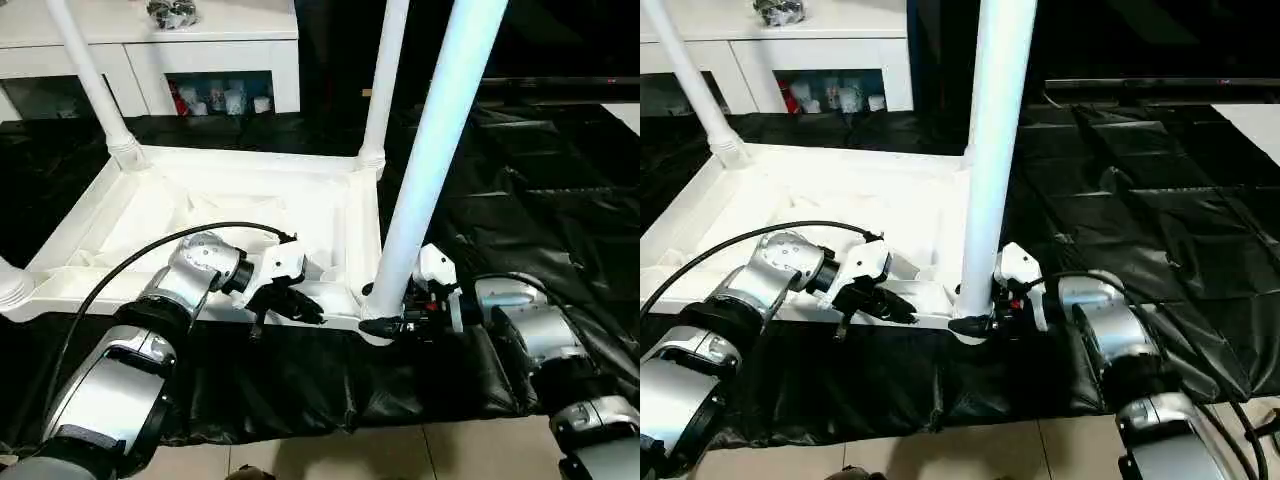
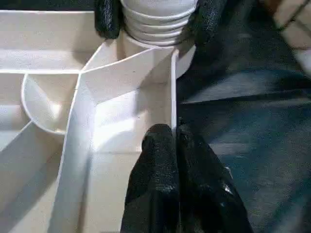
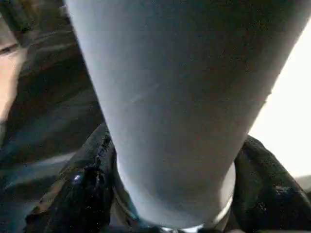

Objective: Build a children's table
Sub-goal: Rotate leg to tighten

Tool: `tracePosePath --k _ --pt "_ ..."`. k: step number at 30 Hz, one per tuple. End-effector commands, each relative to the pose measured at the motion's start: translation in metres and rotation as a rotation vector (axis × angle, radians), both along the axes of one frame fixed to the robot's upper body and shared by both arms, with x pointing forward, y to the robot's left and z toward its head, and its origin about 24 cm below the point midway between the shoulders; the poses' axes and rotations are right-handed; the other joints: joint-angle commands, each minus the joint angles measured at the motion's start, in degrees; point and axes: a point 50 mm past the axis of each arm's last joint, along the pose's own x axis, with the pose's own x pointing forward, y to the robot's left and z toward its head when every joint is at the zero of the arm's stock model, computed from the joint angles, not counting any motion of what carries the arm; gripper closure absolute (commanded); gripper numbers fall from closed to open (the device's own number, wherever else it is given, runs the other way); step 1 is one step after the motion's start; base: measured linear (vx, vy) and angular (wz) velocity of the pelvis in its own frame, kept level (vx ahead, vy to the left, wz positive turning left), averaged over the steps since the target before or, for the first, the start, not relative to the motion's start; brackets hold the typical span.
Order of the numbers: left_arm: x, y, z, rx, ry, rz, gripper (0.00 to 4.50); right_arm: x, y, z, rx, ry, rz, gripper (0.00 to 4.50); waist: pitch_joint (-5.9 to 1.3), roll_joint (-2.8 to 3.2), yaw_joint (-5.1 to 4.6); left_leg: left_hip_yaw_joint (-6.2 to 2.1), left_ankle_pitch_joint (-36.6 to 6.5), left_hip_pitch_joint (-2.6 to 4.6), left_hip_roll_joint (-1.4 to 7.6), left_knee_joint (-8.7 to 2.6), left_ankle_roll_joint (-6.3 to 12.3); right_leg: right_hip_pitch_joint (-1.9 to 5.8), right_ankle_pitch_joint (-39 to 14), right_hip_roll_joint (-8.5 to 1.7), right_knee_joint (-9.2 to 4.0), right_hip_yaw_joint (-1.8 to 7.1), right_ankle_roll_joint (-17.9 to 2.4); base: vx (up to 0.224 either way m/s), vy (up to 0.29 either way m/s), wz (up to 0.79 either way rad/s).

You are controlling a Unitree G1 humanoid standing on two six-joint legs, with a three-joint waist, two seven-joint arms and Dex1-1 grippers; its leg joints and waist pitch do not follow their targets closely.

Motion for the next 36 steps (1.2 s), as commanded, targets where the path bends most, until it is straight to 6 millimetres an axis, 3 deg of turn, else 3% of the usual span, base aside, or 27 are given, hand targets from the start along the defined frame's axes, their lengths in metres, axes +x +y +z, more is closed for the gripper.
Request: tracePosePath --k 1,2,3,5,6,9,14,16,17,18,20,21,23,26,27,30,33,36 --pt "0.008 -0.027 0.007 -0.049 -0.079 0.051 4.5 0.0 0.027 -0.012 0.001 0.006 -0.068 1.76 -3.19 -0.61 -0.21 -1.36 -17.37 1.76 2.94 -4.37 1.82 1.83 -19.26 -3.58 -4.04 2.2 -12.17 0.0 0.0 0.0" --pt "0.01 -0.031 0.007 -0.052 -0.092 0.09 4.5 0.004 0.029 -0.015 0.0 -0.002 -0.153 1.76 -3.14 -0.82 -0.43 -1.44 -17.73 1.73 2.95 -4.45 1.32 1.73 -20.59 -3.66 -4.16 2.27 -11.71 0.0 0.0 0.0" --pt "0.012 -0.039 0.006 -0.075 -0.087 0.147 4.5 0.01 0.032 -0.021 0.0 -0.002 -0.296 1.77 -2.89 -0.78 -1.04 -1.77 -20.53 2.05 2.77 -4.63 -0.48 1.32 -26.19 -3.83 -4.74 2.21 -10.16 0.0 0.0 0.0" --pt "0.012 -0.046 0.006 -0.085 -0.091 0.173 4.5 0.013 0.035 -0.024 0.004 0.003 -0.376 1.77 -2.8 -0.81 -1.42 -2.05 -22.3 2.18 2.6 -4.64 -1.11 1.22 -29.5 -3.85 -5.16 2.05 -8.97 0.0 0.0 0.0" --pt "0.012 -0.054 0.004 -0.088 -0.095 0.187 4.5 0.017 0.039 -0.026 0.012 0.01 -0.458 1.77 -2.75 -0.85 -2.13 -2.28 -23.19 2.11 2.58 -4.76 -1.21 1.13 -31.26 -3.85 -5.54 1.98 -7.83 0.0 0.0 0.0" --pt "0.009 -0.073 0.001 -0.107 -0.098 0.226 4.5 0.026 0.051 -0.029 0.008 0.027 -0.637 1.77 -2.79 -0.74 -2.76 -2.53 -24.52 1.92 2.46 -4.89 -1.46 1.17 -31.22 -3.69 -5.63 1.79 -7.36 0.0 0.0 0.0" --pt "0.002 -0.094 0.0 -0.132 -0.109 0.223 4.5 0.034 0.064 -0.027 0.005 0.027 -0.739 1.77 -2.79 -0.7 -3.57 -2.42 -26.18 2.2 2.2 -4.59 -0.6 0.62 -30.92 -3.66 -6.18 1.82 -7.52 0.0 0.0 0.0" --pt "0.001 -0.097 0.0 -0.134 -0.116 0.222 4.5 0.035 0.068 -0.025 0.005 0.011 -0.74 1.77 -2.86 -0.76 -3.77 -2.36 -25.62 1.83 2.19 -4.67 -0.15 0.78 -29.5 -3.55 -6.01 1.86 -7.71 0.0 0.0 0.0" --pt "-0.001 -0.098 0.0 -0.134 -0.126 0.215 4.5 0.037 0.071 -0.022 0.024 -0.003 -0.737 1.21 -2.92 -0.73 -3.68 -2.31 -25.32 1.83 2.21 -4.65 0.13 0.8 -28.92 -3.59 -5.98 1.92 -7.77 0.0 0.0 0.0" --pt "-0.001 -0.097 0.0 -0.133 -0.129 0.218 4.5 0.038 0.071 -0.02 0.038 -0.011 -0.741 1.08 -2.9 -0.78 -3.66 -2.27 -25.02 1.74 2.24 -4.69 0.34 0.85 -28.2 -3.55 -5.91 1.96 -7.99 0.0 0.0 0.0" --pt "0.0 -0.093 0.0 -0.132 -0.136 0.216 4.5 0.038 0.07 -0.018 0.06 -0.008 -0.724 1.08 -2.97 -0.75 -3.64 -2.27 -24.61 1.75 2.27 -4.68 0.38 0.88 -27.4 -3.52 -5.77 1.98 -8.28 0.0 0.0 0.0" --pt "0.001 -0.089 0.0 -0.128 -0.146 0.217 4.5 0.039 0.068 -0.016 0.071 -0.012 -0.712 0.86 -3.15 -0.64 -3.39 -2.08 -23.72 1.93 2.45 -4.67 0.61 0.82 -24.52 -3.45 -5.53 2.18 -9.19 0.0 0.0 0.0" --pt "0.002 -0.082 0.002 -0.134 -0.156 0.21 4.5 0.039 0.062 -0.015 0.07 -0.032 -0.683 0.63 -3.23 -0.64 -3.32 -1.94 -21.98 1.56 2.45 -4.7 1.03 1.14 -20.97 -3.33 -5.08 2.27 -10.2 0.0 0.0 0.0" --pt "0.001 -0.075 0.004 -0.156 -0.153 0.184 4.5 0.037 0.057 -0.012 0.064 -0.066 -0.588 0.58 -3.42 -0.76 -3.08 -1.79 -20.28 1.34 2.41 -4.49 2.02 1.59 -16.95 -3.37 -4.52 2.32 -11.43 0.0 0.0 0.0" --pt "0.001 -0.07 0.004 -0.159 -0.149 0.17 4.5 0.034 0.054 -0.011 0.065 -0.074 -0.525 0.58 -3.6 -0.79 -3.02 -1.65 -17.17 0.94 2.31 -4.3 3.26 2.04 -13.4 -3.43 -4.06 2.31 -12.28 0.0 0.0 0.0" --pt "0.001 -0.057 0.006 -0.146 -0.136 0.137 4.5 0.029 0.04 -0.009 0.037 -0.08 -0.369 0.58 -3.86 -0.62 -2.64 -1.4 -12.6 0.7 2.46 -3.83 5.34 2.5 -8.11 -3.32 -3.27 2.17 -13.87 0.0 0.0 0.0" --pt "0.003 -0.05 0.007 -0.132 -0.132 0.124 4.5 0.025 0.033 -0.007 0.034 -0.073 -0.271 0.58 -3.92 -0.57 -1.81 -1.11 -9.87 0.79 2.68 -3.46 7.04 2.59 -4.44 -3.17 -2.77 1.94 -15.11 0.0 0.0 0.0" --pt "0.003 -0.043 0.009 -0.125 -0.115 0.088 4.5 0.018 0.027 -0.002 0.053 -0.034 -0.135 0.58 -3.79 -0.59 -1.15 -1.07 -10.64 1.04 2.85 -3.56 6.85 2.47 -5.82 -3.16 -2.9 1.96 -15.16 0.0 0.0 0.0"
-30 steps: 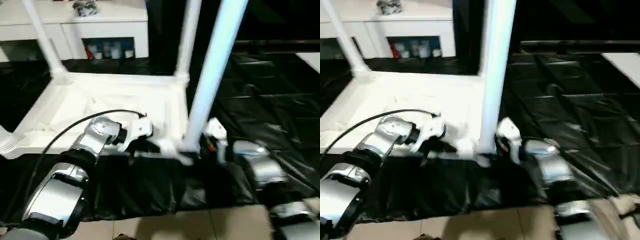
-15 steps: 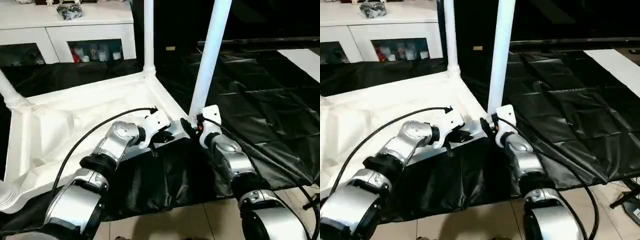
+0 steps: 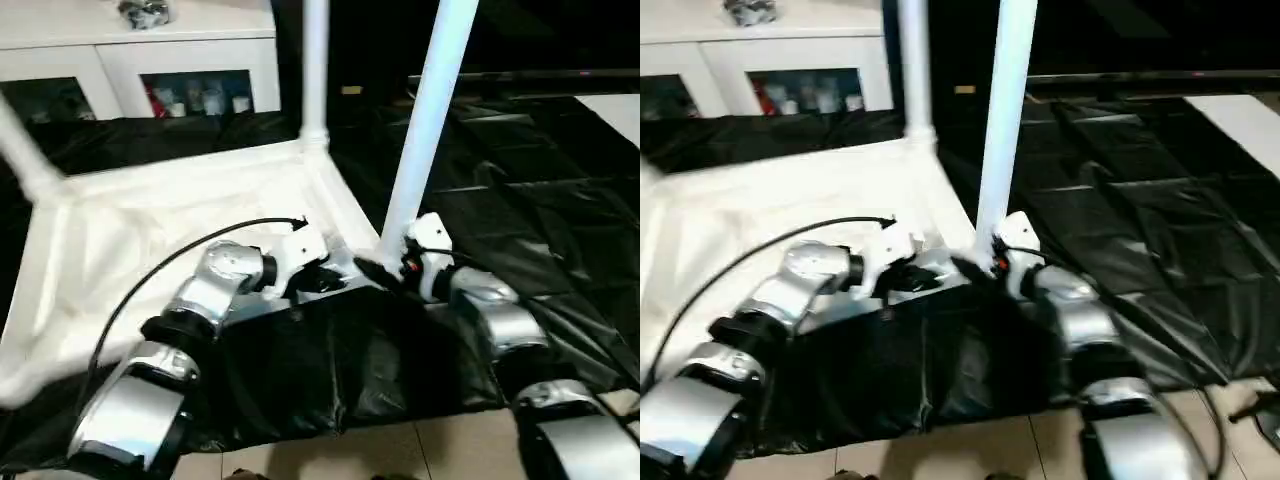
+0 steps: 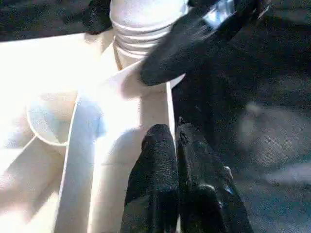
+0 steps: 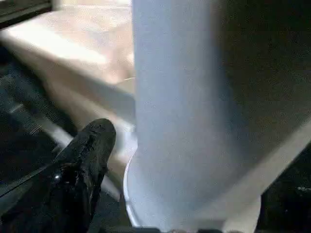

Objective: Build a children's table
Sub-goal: Rotate leg to tighten

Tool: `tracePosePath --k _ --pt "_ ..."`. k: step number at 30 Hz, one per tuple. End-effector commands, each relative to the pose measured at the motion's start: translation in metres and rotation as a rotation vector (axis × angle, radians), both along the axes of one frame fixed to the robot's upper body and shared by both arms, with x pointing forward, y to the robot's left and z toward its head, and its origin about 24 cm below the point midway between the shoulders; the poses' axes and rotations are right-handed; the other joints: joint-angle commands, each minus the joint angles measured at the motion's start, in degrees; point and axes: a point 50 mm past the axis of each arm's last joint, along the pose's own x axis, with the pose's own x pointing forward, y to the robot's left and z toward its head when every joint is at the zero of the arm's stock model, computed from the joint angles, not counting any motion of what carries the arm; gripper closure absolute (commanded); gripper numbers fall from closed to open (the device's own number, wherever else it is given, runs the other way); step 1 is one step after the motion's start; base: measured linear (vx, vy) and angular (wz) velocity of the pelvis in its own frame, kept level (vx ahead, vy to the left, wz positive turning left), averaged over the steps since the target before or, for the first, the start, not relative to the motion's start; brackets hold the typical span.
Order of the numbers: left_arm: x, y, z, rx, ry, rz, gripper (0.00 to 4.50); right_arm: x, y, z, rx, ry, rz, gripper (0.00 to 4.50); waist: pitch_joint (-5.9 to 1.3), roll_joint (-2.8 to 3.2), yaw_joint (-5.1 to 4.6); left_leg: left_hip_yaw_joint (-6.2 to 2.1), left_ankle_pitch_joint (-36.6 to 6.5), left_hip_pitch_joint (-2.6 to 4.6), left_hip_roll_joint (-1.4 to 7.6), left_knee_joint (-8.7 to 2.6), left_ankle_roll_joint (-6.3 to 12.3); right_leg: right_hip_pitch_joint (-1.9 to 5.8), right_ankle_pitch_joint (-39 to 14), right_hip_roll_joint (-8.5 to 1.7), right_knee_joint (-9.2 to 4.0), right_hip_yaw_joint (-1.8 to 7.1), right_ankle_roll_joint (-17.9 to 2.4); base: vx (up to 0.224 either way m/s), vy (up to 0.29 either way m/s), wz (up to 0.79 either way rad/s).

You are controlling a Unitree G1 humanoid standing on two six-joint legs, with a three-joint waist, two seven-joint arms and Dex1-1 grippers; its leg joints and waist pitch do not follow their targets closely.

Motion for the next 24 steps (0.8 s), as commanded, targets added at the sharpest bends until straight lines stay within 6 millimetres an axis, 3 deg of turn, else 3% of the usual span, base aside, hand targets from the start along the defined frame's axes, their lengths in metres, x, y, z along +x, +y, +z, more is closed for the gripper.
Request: tracePosePath --k 1,8,10,20,21,24 --pt "-0.001 -0.021 0.013 -0.036 -0.043 -0.113 4.5 -0.009 0.024 0.0 0.017 0.031 0.188 0.58 -3.73 -0.28 0.21 -0.92 -11.5 1.34 2.79 -3.58 6.29 2.77 -7.21 -3.27 -2.86 2.11 -15.14 0.0 0.0 0.0" --pt "-0.005 -0.014 0.014 -0.04 0.028 -0.229 4.5 -0.029 0.019 -0.002 -0.021 0.133 0.484 0.58 -3.47 -0.53 1.07 -0.93 -15.02 1.71 2.96 -3.92 4.19 2.39 -13.18 -3.51 -3.41 2.34 -13.91 0.0 0.0 0.0" --pt "-0.006 -0.012 0.013 -0.023 0.04 -0.255 4.5 -0.032 0.019 -0.003 -0.035 0.146 0.523 0.84 -3.41 -0.55 1.17 -0.93 -15.55 1.8 2.96 -4.0 3.54 2.32 -14.36 -3.58 -3.51 2.4 -13.73 0.0 0.0 0.0" --pt "-0.012 -0.004 0.008 0.033 0.08 -0.337 4.5 -0.037 0.023 -0.001 -0.015 0.167 0.583 1.39 -3.48 -0.53 1.34 -1.06 -14.39 1.66 3.0 -4.1 3.38 2.4 -13.67 -3.64 -3.3 2.37 -13.6 0.0 0.0 0.0" --pt "-0.012 -0.004 0.008 0.031 0.081 -0.336 4.5 -0.037 0.023 -0.001 -0.011 0.165 0.577 1.63 -3.49 -0.58 1.32 -1.05 -14.55 1.68 2.97 -4.09 3.24 2.4 -13.86 -3.62 -3.3 2.36 -13.57 0.0 0.0 0.0" --pt "-0.009 -0.005 0.01 -0.005 0.083 -0.294 4.5 -0.031 0.026 -0.002 0.012 0.128 0.465 1.71 -3.46 -0.73 1.28 -1.05 -14.71 1.68 3.0 -4.13 2.82 2.36 -14.72 -3.73 -3.35 2.41 -13.42 0.0 0.0 0.0"
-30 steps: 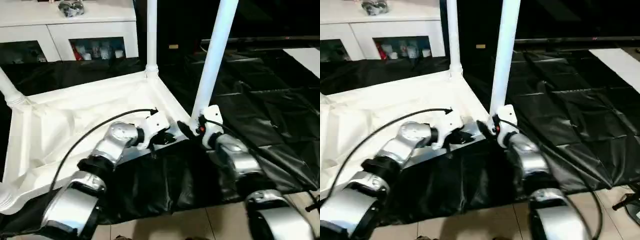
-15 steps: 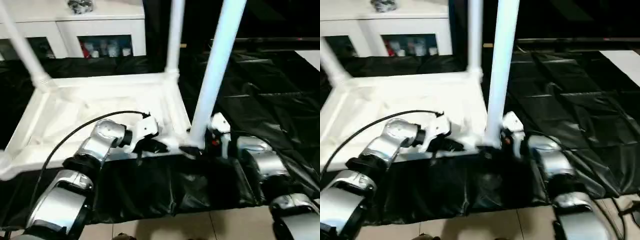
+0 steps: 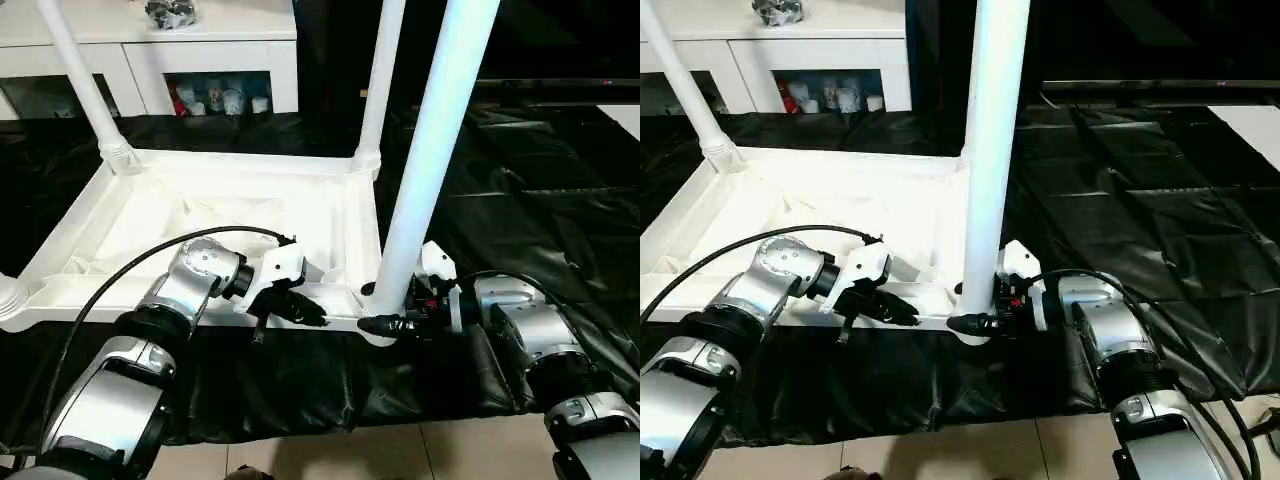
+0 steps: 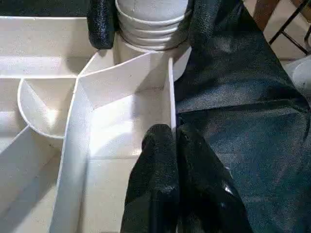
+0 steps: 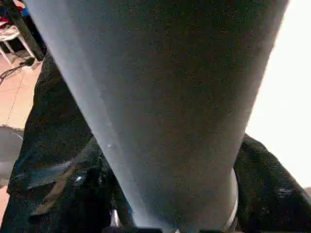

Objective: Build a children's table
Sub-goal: Rotate leg to tighten

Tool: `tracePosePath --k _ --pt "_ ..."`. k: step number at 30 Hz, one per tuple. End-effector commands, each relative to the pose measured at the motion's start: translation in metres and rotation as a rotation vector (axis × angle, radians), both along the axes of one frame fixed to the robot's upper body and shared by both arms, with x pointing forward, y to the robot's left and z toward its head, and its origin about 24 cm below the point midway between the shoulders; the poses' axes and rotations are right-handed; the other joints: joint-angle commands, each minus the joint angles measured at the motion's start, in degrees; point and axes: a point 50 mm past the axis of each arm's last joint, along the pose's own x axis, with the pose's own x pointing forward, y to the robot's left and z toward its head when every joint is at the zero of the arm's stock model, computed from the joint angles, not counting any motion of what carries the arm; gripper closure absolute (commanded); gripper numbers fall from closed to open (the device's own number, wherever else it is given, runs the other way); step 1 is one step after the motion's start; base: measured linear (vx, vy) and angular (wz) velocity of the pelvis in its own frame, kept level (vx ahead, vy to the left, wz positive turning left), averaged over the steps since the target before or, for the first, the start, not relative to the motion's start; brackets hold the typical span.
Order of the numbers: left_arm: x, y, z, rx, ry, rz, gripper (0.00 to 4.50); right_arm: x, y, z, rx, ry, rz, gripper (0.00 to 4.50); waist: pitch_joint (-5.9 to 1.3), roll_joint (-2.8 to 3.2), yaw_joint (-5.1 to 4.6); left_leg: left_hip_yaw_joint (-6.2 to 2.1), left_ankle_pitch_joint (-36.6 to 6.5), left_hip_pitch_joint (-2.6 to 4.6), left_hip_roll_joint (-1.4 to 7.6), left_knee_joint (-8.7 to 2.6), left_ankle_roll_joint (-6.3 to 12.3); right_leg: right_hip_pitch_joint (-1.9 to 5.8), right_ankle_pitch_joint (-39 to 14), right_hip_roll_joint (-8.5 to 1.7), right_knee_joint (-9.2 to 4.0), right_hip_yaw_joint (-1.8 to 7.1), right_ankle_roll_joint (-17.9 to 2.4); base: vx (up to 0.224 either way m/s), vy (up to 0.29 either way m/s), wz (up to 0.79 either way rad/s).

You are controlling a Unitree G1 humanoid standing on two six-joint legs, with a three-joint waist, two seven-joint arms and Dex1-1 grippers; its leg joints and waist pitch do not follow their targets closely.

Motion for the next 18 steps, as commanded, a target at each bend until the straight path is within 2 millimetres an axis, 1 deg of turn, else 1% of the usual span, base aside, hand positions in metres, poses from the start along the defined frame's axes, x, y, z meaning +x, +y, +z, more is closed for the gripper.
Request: tracePosePath --k 1,2,3,4,5,6,8,9,10,11,12,13,14,15,16,17,18 --pt "0.005 -0.026 0.011 -0.074 -0.035 -0.011 4.5 0.002 0.031 -0.008 0.017 -0.032 -0.054 1.74 -3.36 -0.64 -0.1 -1.26 -14.83 1.51 2.97 -4.3 2.46 2.07 -15.68 -3.66 -3.53 2.28 -13.15 0.0 0.0 0.0" --pt "0.007 -0.027 0.012 -0.082 -0.039 0.018 4.5 0.007 0.032 -0.01 0.004 -0.046 -0.147 1.74 -3.34 -0.63 -0.29 -1.26 -14.98 1.51 2.93 -4.31 1.96 1.95 -16.41 -3.64 -3.52 2.31 -13.0 0.0 0.0 0.0" --pt "0.008 -0.028 0.012 -0.086 -0.045 0.038 4.5 0.012 0.032 -0.012 -0.011 -0.055 -0.214 1.78 -3.17 -0.71 -0.6 -1.44 -16.57 1.62 2.8 -4.44 0.99 1.79 -19.64 -3.78 -3.85 2.29 -12.28 0.0 0.0 0.0" --pt "0.008 -0.028 0.012 -0.086 -0.045 0.038 4.5 0.012 0.032 -0.012 -0.011 -0.055 -0.214 1.79 -3.17 -0.73 -0.73 -1.52 -17.01 1.6 2.71 -4.45 0.69 1.92 -20.99 -3.77 -3.93 2.24 -11.85 0.0 0.0 0.0" --pt "0.013 -0.032 0.011 -0.063 -0.069 0.111 4.5 0.018 0.034 -0.015 0.001 -0.062 -0.354 1.79 -3.15 -0.76 -0.96 -1.62 -17.55 1.54 2.75 -4.48 0.44 1.87 -22.47 -3.79 -4.05 2.32 -11.13 0.0 0.0 0.0" --pt "0.013 -0.032 0.011 -0.063 -0.069 0.111 4.5 0.018 0.034 -0.015 0.001 -0.062 -0.354 1.81 -3.07 -0.57 -1.33 -1.71 -18.77 1.87 2.76 -4.59 -0.13 1.52 -23.51 -3.73 -4.36 2.36 -10.82 0.0 0.0 0.0" --pt "0.016 -0.039 0.009 -0.062 -0.086 0.178 4.5 0.025 0.037 -0.02 -0.017 -0.064 -0.506 1.82 -3.06 -0.57 -1.71 -1.75 -19.42 1.97 2.68 -4.58 -0.6 1.41 -23.69 -3.69 -4.46 2.42 -10.78 0.0 0.0 0.0" --pt "0.016 -0.039 0.009 -0.062 -0.086 0.178 4.5 0.025 0.037 -0.02 -0.017 -0.064 -0.506 1.82 -2.93 -0.64 -2.12 -1.88 -20.05 1.76 2.63 -4.7 -0.87 1.48 -24.02 -3.62 -4.5 2.36 -10.65 0.0 0.0 0.0" --pt "0.018 -0.052 0.009 -0.081 -0.107 0.248 4.5 0.032 0.04 -0.026 -0.063 -0.064 -0.684 1.82 -3.03 -0.63 -2.4 -1.88 -19.81 1.76 2.64 -4.69 -1.25 1.44 -23.73 -3.67 -4.39 2.44 -10.63 0.0 0.0 0.0" --pt "0.018 -0.057 0.009 -0.087 -0.113 0.268 4.5 0.033 0.041 -0.028 -0.074 -0.061 -0.731 1.82 -3.03 -0.59 -2.56 -1.92 -20.18 1.93 2.54 -4.66 -1.43 1.31 -23.84 -3.59 -4.56 2.38 -10.61 0.0 0.0 0.0" --pt "0.019 -0.062 0.009 -0.09 -0.126 0.291 4.5 0.035 0.043 -0.029 -0.091 -0.06 -0.784 1.82 -3.1 -0.64 -2.57 -1.9 -20.31 1.93 2.44 -4.61 -1.25 1.38 -23.72 -3.53 -4.58 2.34 -10.56 0.0 0.0 0.0" --pt "0.019 -0.067 0.009 -0.093 -0.14 0.316 4.5 0.036 0.046 -0.031 -0.109 -0.063 -0.837 1.82 -3.11 -0.57 -2.57 -1.77 -20.14 2.01 2.5 -4.57 -0.81 1.26 -22.74 -3.54 -4.71 2.51 -10.52 0.0 0.0 0.0" --pt "0.018 -0.073 0.008 -0.098 -0.151 0.326 4.5 0.036 0.05 -0.031 -0.102 -0.057 -0.859 1.82 -3.22 -0.31 -2.66 -1.78 -19.49 1.96 2.51 -4.61 -0.75 1.34 -21.02 -3.44 -4.55 2.51 -10.77 0.0 0.0 0.0" --pt "0.017 -0.077 0.009 -0.101 -0.159 0.333 4.5 0.036 0.053 -0.032 -0.096 -0.052 -0.874 1.82 -3.28 -0.53 -2.71 -1.69 -18.87 1.71 2.37 -4.56 -0.25 1.62 -19.48 -3.32 -4.42 2.41 -10.91 0.0 0.0 0.0" --pt "0.015 -0.082 0.008 -0.105 -0.163 0.331 4.5 0.036 0.058 -0.031 -0.089 -0.061 -0.871 1.82 -3.32 -0.68 -2.71 -1.64 -18.63 1.69 2.48 -4.54 0.02 1.61 -18.85 -3.41 -4.4 2.47 -11.06 0.0 0.0 0.0" --pt "0.013 -0.086 0.008 -0.11 -0.164 0.328 4.5 0.036 0.062 -0.03 -0.079 -0.07 -0.861 1.82 -3.37 -0.6 -2.65 -1.61 -18.24 1.72 2.45 -4.43 0.26 1.6 -18.19 -3.43 -4.36 2.49 -11.22 0.0 0.0 0.0" --pt "0.012 -0.088 0.008 -0.111 -0.165 0.327 4.5 0.035 0.065 -0.03 -0.076 -0.078 -0.857 1.82 -3.37 -0.65 -2.63 -1.54 -17.44 1.52 2.4 -4.39 0.92 1.79 -17.02 -3.38 -4.26 2.48 -11.42 0.0 0.0 0.0"
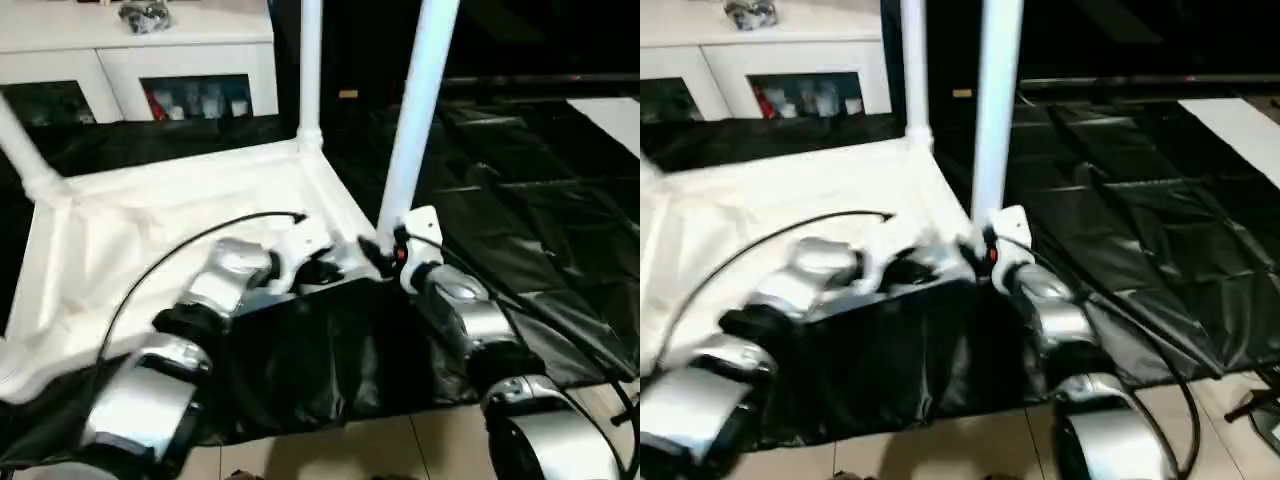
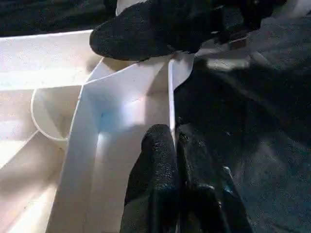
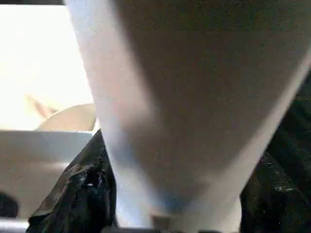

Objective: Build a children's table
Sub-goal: Rotate leg to tighten

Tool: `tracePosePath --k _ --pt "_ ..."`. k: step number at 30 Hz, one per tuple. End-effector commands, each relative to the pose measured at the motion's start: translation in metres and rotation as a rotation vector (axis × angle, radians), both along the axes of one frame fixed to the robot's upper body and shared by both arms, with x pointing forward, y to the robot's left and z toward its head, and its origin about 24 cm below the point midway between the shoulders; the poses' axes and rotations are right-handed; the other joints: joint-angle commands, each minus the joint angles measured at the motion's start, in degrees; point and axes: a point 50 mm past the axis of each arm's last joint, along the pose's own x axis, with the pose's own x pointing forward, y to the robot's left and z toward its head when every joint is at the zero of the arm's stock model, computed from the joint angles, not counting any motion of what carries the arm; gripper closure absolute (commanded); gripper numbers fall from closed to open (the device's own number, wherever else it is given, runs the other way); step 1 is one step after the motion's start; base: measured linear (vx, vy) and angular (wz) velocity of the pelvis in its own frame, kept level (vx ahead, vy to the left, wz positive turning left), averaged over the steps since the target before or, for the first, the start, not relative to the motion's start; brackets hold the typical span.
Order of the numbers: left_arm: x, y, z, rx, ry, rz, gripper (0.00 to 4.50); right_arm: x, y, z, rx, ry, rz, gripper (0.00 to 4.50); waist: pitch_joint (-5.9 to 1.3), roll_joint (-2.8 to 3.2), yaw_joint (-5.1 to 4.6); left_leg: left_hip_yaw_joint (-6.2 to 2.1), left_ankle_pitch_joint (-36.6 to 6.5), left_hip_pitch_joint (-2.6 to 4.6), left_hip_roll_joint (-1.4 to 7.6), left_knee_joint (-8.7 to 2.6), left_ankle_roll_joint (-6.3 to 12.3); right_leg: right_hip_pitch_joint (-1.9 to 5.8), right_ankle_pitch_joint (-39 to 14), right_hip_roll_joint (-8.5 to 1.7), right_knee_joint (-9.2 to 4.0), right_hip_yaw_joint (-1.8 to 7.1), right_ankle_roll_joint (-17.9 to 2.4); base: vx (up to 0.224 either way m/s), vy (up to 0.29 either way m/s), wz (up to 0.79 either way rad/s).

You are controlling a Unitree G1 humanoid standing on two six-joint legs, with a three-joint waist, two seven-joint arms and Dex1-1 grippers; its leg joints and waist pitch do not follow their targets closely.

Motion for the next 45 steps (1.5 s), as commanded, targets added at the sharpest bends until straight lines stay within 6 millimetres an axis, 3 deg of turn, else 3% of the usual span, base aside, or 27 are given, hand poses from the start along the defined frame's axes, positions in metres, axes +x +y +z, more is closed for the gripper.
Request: tracePosePath --k 1,4,9,14,19,23,24,28,36,39,40,45 --pt "-0.011 -0.045 0.01 -0.065 -0.037 -0.136 4.5 -0.014 0.034 -0.019 -0.032 0.087 0.12 1.82 -3.52 -0.36 -0.14 -1.48 -16.48 1.31 2.54 -4.39 1.43 1.9 -15.65 -3.35 -4.02 2.27 -11.76 0.0 0.0 0.0" --pt "-0.011 -0.043 0.01 -0.059 -0.044 -0.138 4.5 -0.012 0.034 -0.017 0.0 0.083 0.128 1.13 -3.54 -0.41 -0.06 -1.44 -15.53 1.24 2.55 -4.3 2.36 2.03 -14.81 -3.36 -3.93 2.22 -11.96 0.0 0.0 0.0" --pt "-0.009 -0.026 0.012 -0.044 -0.071 -0.179 4.5 -0.01 0.024 -0.008 0.029 0.037 0.239 0.79 -3.65 -0.39 0.04 -1.41 -14.95 1.18 2.58 -4.21 3.08 2.23 -13.26 -3.32 -3.72 2.18 -12.25 0.0 0.0 0.0" --pt "-0.011 -0.007 0.012 -0.015 -0.064 -0.265 4.5 -0.021 0.009 -0.001 0.037 0.006 0.491 0.79 -3.78 -0.42 0.88 -1.09 -11.43 0.95 2.81 -3.85 5.35 2.62 -7.59 -3.16 -2.98 1.97 -13.88 0.0 0.0 0.0" --pt "-0.013 0.003 0.014 -0.012 -0.032 -0.338 4.5 -0.037 -0.002 0.001 0.048 0.034 0.744 0.79 -3.71 -0.32 1.72 -1.01 -12.28 1.12 3.06 -3.83 5.78 2.66 -8.35 -3.23 -2.99 1.92 -14.42 0.0 0.0 0.0" --pt "-0.014 0.007 0.015 -0.03 0.013 -0.393 4.5 -0.05 -0.007 0.001 0.043 0.087 0.922 0.79 -3.43 -0.43 2.17 -1.07 -14.79 1.39 3.05 -4.09 4.25 2.42 -12.94 -3.2 -3.47 1.9 -13.73 0.0 0.0 0.0" --pt "-0.015 0.008 0.016 -0.036 0.027 -0.412 4.5 -0.054 -0.008 0.001 0.043 0.115 0.976 0.79 -3.44 -0.2 2.3 -1.09 -15.73 1.64 3.15 -4.19 3.71 2.25 -13.93 -3.27 -3.62 1.98 -13.53 0.0 0.0 0.0" --pt "-0.016 0.009 0.016 -0.032 0.045 -0.459 4.5 -0.064 -0.011 -0.001 0.029 0.199 1.1 0.79 -3.44 -0.41 2.5 -1.12 -16.27 1.58 3.12 -4.23 3.29 2.25 -14.51 -3.35 -3.62 2.05 -13.4 0.0 0.0 0.0" --pt "-0.016 0.015 0.015 -0.005 0.068 -0.501 4.5 -0.069 -0.007 0.002 0.027 0.24 1.2 1.48 -3.48 -0.51 3.17 -1.21 -14.97 1.52 3.18 -4.26 3.13 2.29 -15.01 -3.63 -3.56 2.08 -13.04 0.0 0.0 0.0" --pt "-0.015 0.018 0.015 0.005 0.065 -0.496 4.5 -0.07 -0.006 0.002 0.028 0.242 1.209 1.52 -3.49 -0.52 3.45 -1.2 -14.93 1.66 3.21 -4.26 2.76 2.21 -15.29 -3.67 -3.57 2.09 -13.0 0.0 0.0 0.0" --pt "-0.015 0.018 0.015 0.006 0.064 -0.494 4.5 -0.07 -0.005 0.002 0.028 0.242 1.209 1.71 -3.46 -0.5 3.48 -1.23 -15.13 1.66 3.23 -4.31 2.62 2.18 -15.65 -3.67 -3.6 2.08 -12.85 0.0 0.0 0.0" --pt "-0.014 0.02 0.015 -0.008 0.057 -0.463 4.5 -0.068 -0.004 0.002 0.06 0.215 1.12 1.78 -3.48 -0.71 3.57 -1.22 -14.95 1.66 3.2 -4.29 2.41 2.2 -16.13 -3.71 -3.62 2.1 -12.4 0.0 0.0 0.0"
